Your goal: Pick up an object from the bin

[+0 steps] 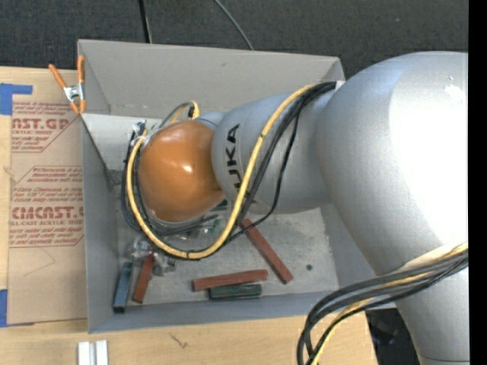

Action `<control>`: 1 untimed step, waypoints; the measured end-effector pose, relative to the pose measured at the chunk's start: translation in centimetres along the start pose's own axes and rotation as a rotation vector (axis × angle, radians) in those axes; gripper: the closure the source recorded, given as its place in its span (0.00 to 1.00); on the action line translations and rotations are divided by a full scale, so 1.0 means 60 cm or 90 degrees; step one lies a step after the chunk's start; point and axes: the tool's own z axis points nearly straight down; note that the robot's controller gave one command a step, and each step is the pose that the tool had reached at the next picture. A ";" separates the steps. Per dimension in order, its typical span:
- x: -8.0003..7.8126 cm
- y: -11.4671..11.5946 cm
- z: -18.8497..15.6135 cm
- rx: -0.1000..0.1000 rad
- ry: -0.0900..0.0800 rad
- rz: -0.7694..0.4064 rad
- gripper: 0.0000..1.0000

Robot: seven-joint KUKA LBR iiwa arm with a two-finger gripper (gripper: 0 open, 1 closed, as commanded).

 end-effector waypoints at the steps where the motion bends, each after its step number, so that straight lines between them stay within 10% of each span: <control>1: 0.001 -0.009 -0.305 0.005 -0.003 0.012 1.00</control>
Offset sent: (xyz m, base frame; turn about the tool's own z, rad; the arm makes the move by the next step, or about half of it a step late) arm 0.0000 0.0000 0.0000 0.0000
